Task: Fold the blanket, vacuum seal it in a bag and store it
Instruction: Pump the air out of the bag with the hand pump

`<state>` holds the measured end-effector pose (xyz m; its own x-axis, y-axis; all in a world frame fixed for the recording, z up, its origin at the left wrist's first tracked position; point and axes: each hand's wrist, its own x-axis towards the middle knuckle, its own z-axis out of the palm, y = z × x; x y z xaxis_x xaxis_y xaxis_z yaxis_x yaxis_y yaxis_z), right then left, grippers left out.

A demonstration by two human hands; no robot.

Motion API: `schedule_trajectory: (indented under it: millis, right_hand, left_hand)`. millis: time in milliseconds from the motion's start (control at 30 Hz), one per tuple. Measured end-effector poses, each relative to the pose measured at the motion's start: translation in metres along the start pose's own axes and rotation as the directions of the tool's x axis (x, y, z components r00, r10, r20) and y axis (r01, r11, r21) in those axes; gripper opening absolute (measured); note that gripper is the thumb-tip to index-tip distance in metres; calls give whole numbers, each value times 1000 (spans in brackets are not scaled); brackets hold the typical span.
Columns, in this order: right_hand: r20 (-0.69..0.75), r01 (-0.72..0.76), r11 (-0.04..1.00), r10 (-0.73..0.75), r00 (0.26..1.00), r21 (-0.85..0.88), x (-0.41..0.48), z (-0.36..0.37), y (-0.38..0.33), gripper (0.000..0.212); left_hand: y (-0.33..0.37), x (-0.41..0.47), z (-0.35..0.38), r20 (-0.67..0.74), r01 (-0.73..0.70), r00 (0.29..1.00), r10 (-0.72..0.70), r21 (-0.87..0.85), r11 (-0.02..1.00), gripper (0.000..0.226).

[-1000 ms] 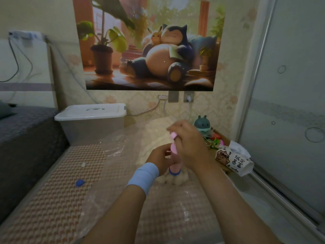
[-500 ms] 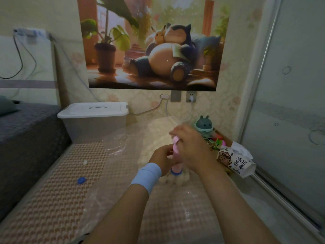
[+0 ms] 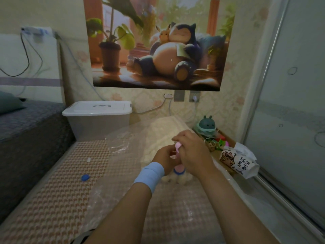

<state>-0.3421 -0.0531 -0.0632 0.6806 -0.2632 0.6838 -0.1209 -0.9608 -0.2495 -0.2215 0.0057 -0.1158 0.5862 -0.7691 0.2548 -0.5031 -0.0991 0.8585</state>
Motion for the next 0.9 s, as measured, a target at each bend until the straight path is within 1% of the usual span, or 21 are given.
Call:
schedule_trajectory:
  millis: [67,167,200,233,267,300,333,367,400,433,467,500,567,600,667,700,733,767,800,867,900]
  right_hand:
    - [-173,95,995,-93,981,3,12,-26,-16,38]
    - [-510,229,973,-195,838,5,24,-63,-36,35]
    - [-574,247,969,-212,791,-18,24,-69,-38,36]
    - [-601,230,972,-210,771,-45,23,-67,-35,37]
    - [-586,187,980,-192,787,-70,19,-60,-29,39]
    - [-521,124,988,-151,840,-87,12,-48,-21,41]
    - [-391,59,994,-92,916,-95,6,-35,-13,43]
    - [-211,4,994,-26,977,-107,0,-22,-6,47]
    - [-33,-36,991,32,999,-126,-4,-13,-1,52]
    - [90,-60,987,74,993,-147,-6,-9,2,55]
    - [129,-71,985,92,987,-160,-5,-12,3,54]
    - [98,-60,986,76,992,-153,-1,-19,1,51]
    - [-107,38,992,-51,993,-118,10,-40,-9,42]
    - [-241,94,990,-118,963,-107,14,-52,-15,37]
    - [-475,164,981,-195,858,-105,19,-70,-23,31]
    - [-550,166,979,-204,810,-119,19,-73,-25,30]
    - [-587,139,981,-191,787,-132,17,-71,-25,31]
    - [-585,103,986,-160,795,-130,15,-64,-21,34]
    - [-528,58,992,-109,842,-113,10,-54,-16,37]
    - [-255,-55,996,36,966,-65,-1,-27,-4,43]
    - [-88,-97,992,90,992,-75,-5,-14,2,44]
  left_hand:
    - [0,0,-1,20,-20,1000,21,-39,999,31]
    - [2,1,4,39,-62,997,64,-42,997,48]
    - [4,1,6,39,-74,996,75,-39,997,50]
    - [5,0,8,40,-78,996,78,-23,997,51]
    - [6,0,10,42,-81,996,82,-6,997,51]
    - [7,-1,11,40,-78,996,78,10,997,49]
    - [7,-1,11,31,-71,997,70,16,997,43]
    - [6,-2,11,16,-54,998,54,17,998,36]
    - [6,-2,10,3,-37,999,37,15,999,29]
    - [4,-2,9,-6,-19,1000,19,8,1000,27]
    - [4,-1,7,-5,-11,1000,11,0,1000,29]
    - [4,0,6,1,-11,1000,11,-10,1000,32]
    - [3,1,5,19,-27,999,28,-40,999,43]
    - [3,2,5,28,-35,999,36,-46,998,48]
    - [4,2,8,39,-50,998,51,-31,998,54]
    - [5,2,10,39,-57,998,58,-18,998,56]
    - [5,2,13,36,-63,997,63,-6,998,57]
    - [6,2,14,33,-64,997,64,8,998,57]
    - [6,1,15,29,-62,998,61,15,998,55]
    - [7,0,15,10,-39,999,39,16,999,45]
    - [6,-1,14,-5,-23,1000,23,17,1000,39]
